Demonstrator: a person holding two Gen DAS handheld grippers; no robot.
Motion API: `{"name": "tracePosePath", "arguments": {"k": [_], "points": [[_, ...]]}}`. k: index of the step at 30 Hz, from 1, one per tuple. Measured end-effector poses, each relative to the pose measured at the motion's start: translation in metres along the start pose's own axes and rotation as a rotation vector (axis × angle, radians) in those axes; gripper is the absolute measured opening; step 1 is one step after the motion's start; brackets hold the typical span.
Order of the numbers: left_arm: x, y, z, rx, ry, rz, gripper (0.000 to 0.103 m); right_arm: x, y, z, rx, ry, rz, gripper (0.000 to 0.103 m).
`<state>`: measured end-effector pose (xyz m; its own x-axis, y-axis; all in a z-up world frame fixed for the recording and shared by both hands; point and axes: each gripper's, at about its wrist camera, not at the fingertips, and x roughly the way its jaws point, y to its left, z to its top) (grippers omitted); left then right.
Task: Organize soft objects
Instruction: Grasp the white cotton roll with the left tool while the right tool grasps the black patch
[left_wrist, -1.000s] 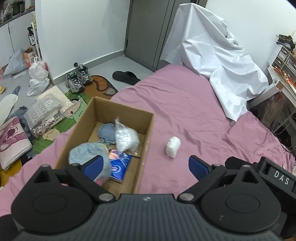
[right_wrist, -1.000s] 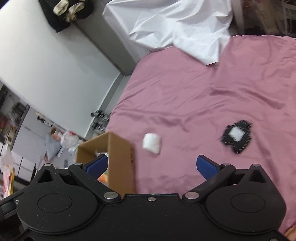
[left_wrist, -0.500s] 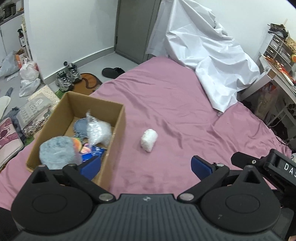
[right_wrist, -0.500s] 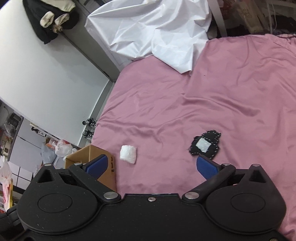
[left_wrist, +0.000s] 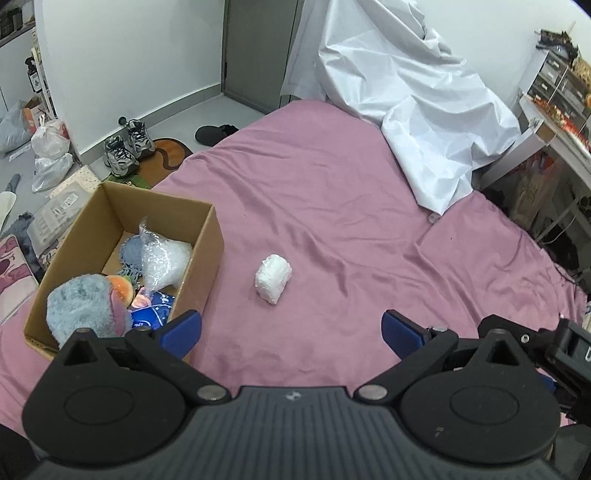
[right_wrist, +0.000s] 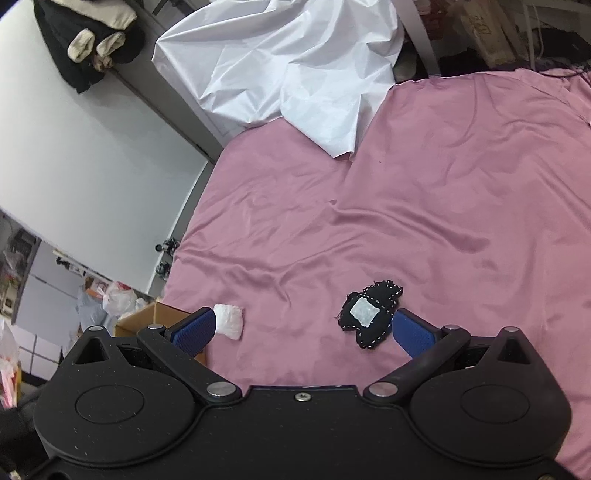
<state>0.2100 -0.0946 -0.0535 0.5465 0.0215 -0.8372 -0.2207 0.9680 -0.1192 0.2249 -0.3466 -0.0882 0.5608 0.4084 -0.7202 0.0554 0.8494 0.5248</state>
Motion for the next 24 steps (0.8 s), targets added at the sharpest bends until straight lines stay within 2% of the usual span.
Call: {"name": "tracePosePath", "arguments": {"k": [9,24], "points": [[0.026,-0.005,0.011,0.011,0.024,0.064,0.103,0.006,-0.016,0.007,0.024,0.006,0.015,0.103],[0.078,-0.008,0.023,0.011,0.044,0.035,0.099,0.049,-0.037,0.007,0.093,0.087,-0.046,0.1]]}}
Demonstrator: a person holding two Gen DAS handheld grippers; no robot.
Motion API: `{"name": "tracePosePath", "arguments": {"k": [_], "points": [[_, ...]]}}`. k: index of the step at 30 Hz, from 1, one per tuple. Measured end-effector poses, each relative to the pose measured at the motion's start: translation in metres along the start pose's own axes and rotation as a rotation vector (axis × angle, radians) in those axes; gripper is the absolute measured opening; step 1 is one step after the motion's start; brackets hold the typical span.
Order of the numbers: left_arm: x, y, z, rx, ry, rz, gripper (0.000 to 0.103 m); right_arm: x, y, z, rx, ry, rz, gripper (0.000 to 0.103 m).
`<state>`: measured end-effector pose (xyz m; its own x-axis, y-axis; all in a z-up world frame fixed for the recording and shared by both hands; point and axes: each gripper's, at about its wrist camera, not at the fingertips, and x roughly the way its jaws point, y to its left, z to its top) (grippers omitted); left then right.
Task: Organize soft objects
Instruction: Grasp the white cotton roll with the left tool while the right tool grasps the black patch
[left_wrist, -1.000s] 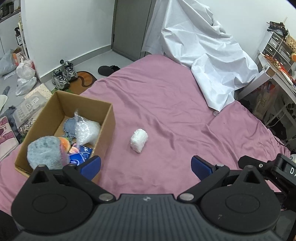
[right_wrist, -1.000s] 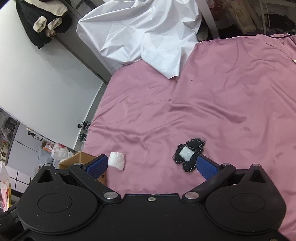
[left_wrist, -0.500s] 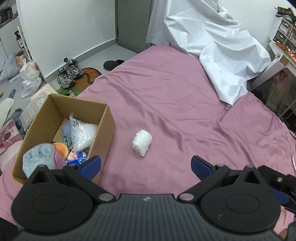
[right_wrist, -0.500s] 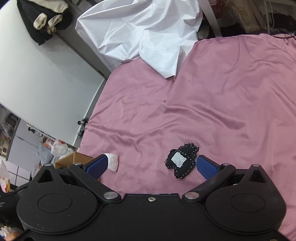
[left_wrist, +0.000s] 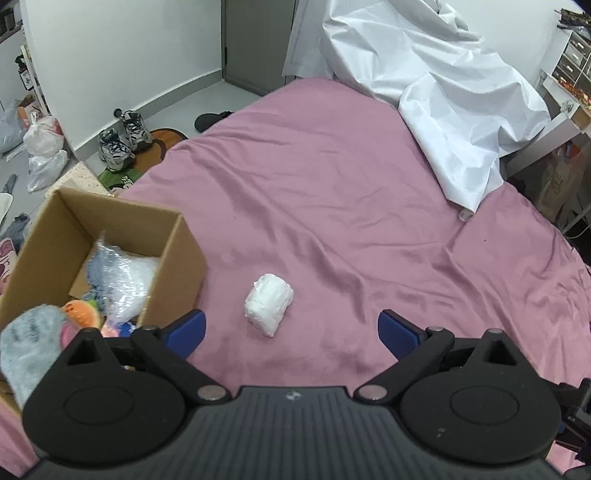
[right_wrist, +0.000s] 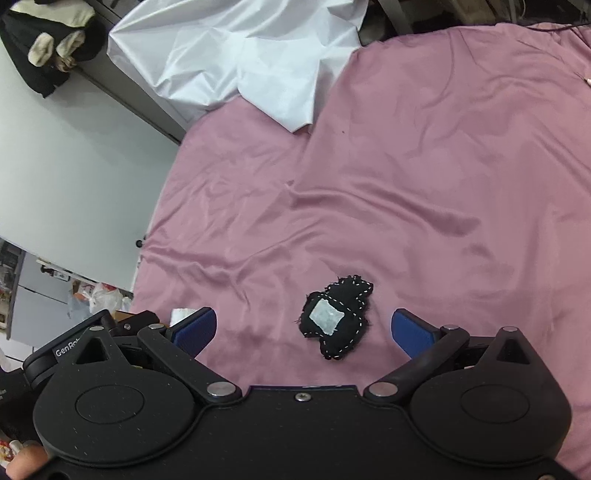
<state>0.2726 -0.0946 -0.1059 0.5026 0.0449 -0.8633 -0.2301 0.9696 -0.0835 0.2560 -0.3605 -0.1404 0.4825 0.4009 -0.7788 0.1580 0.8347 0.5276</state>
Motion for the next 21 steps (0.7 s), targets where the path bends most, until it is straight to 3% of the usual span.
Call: {"name": "tracePosePath", "arguments": {"k": [9,16,19,21], "points": [[0.042,0.0,0.001,-0.002,0.037,0.004,0.076,0.028,0.005,0.003,-0.021,0.041,-0.07,0.096],[0.065,0.002,0.0,-0.002,0.026,0.047,0.065,0.051,0.006,0.003,-0.046,0.079,-0.121,0.092],[0.074,0.004,0.0,-0.008,0.036,0.053,0.057,0.061,0.01,0.0,-0.073,0.094,-0.149,0.092],[0.077,0.005,-0.001,-0.022,0.044,0.05,0.044,0.065,0.014,-0.003,-0.101,0.097,-0.169,0.092]]}}
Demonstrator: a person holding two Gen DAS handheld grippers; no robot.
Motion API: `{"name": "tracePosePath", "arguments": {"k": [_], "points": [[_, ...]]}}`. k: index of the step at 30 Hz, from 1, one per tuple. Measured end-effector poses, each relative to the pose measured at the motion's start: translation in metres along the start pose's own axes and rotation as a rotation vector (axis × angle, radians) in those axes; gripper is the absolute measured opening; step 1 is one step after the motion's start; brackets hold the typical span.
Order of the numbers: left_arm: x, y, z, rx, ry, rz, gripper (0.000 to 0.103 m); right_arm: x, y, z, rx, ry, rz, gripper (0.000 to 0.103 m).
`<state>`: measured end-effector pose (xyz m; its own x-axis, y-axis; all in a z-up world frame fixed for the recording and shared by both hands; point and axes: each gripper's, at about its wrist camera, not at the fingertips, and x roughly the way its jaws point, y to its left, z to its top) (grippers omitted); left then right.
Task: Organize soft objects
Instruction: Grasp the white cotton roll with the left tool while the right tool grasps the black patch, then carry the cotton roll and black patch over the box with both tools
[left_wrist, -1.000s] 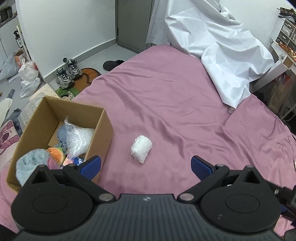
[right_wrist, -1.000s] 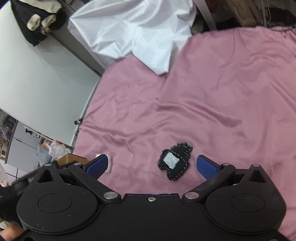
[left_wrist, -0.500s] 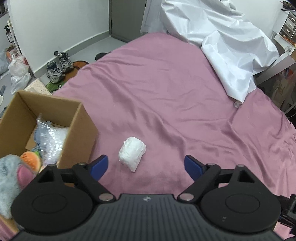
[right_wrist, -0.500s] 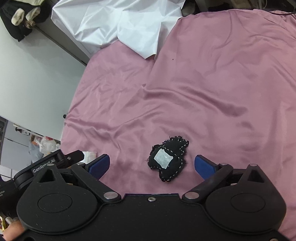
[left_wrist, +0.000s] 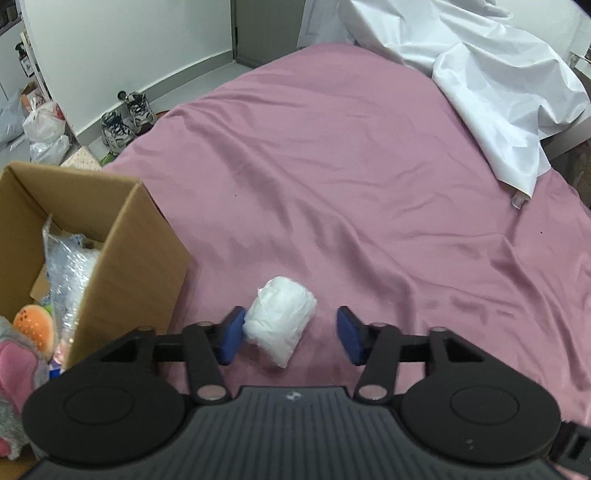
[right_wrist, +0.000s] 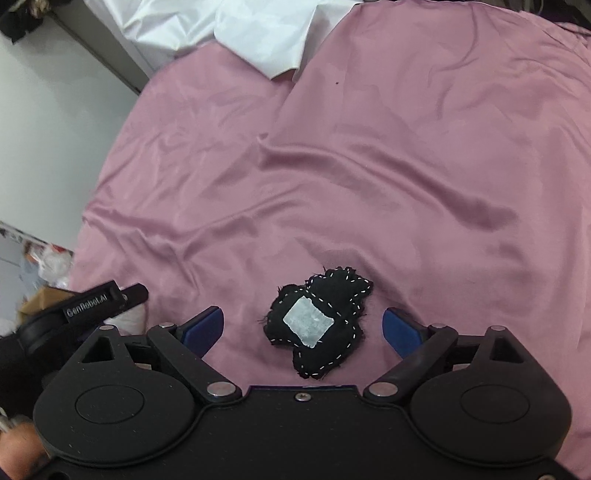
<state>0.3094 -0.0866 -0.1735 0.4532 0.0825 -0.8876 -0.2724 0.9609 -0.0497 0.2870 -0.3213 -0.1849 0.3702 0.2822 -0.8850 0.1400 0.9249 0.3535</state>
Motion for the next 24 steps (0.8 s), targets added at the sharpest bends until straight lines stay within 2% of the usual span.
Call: {"name": "tracePosePath", "arguments": {"k": [2,4,7,8,9,14,24], "points": [[0.001,0.002,-0.001,-0.017,0.002,-0.001,0.035,0.004,0.003,-0.001,-0.017,0.001,-0.009,0.089],[-0.001,0.003,-0.002,-0.029,-0.006,0.0,0.034,0.006,0.005,-0.003,-0.034,-0.005,-0.033,0.081],[-0.007,0.004,-0.005,-0.028,-0.031,-0.005,0.034,0.004,0.008,-0.004,-0.071,-0.022,-0.084,0.059],[-0.01,0.003,-0.005,-0.029,-0.038,-0.006,0.034,0.004,0.008,-0.005,-0.073,-0.025,-0.092,0.048],[-0.012,0.003,-0.006,-0.03,-0.042,-0.008,0.034,0.002,0.007,-0.005,-0.068,-0.028,-0.092,0.045],[-0.022,0.004,-0.01,-0.028,-0.05,-0.014,0.034,-0.008,0.006,-0.006,-0.077,-0.058,-0.083,0.039],[-0.061,0.01,-0.021,-0.021,-0.09,-0.025,0.034,-0.038,0.009,-0.01,-0.103,-0.144,-0.044,0.038]]}}
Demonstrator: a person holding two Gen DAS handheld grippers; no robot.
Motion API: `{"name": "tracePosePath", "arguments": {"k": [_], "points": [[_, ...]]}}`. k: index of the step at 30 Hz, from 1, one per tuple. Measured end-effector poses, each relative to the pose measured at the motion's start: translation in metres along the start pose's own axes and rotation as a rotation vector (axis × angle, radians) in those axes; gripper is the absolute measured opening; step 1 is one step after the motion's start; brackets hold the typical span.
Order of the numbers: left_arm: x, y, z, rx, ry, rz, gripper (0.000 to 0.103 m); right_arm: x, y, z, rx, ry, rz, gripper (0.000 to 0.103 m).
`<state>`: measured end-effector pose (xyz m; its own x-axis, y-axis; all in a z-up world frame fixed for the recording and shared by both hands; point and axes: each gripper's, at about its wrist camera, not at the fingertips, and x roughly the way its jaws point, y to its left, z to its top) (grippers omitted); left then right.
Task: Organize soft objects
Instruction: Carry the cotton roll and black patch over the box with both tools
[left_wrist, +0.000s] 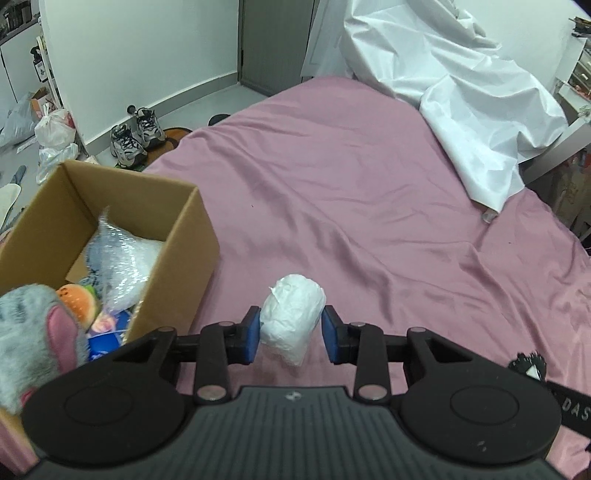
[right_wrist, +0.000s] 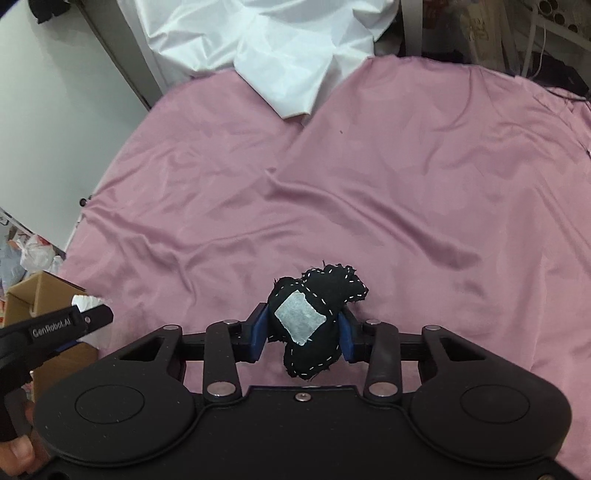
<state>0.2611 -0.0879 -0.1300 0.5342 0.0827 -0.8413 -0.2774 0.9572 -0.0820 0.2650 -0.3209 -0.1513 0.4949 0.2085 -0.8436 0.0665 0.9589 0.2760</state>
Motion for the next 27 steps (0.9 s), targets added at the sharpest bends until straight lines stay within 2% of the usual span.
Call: {"name": "tracePosePath", "arguments": {"k": [12,27], "points": [[-0.046,0.01,-0.008,-0.006,-0.055,-0.012,0.034,-0.039,0.014,0.0,-0.043,-0.1,0.073,0.038],[-0.09,0.043,-0.007,-0.039,-0.12,0.013,0.034,-0.074,0.041,-0.005,-0.099,-0.172,0.167,0.038]]}}
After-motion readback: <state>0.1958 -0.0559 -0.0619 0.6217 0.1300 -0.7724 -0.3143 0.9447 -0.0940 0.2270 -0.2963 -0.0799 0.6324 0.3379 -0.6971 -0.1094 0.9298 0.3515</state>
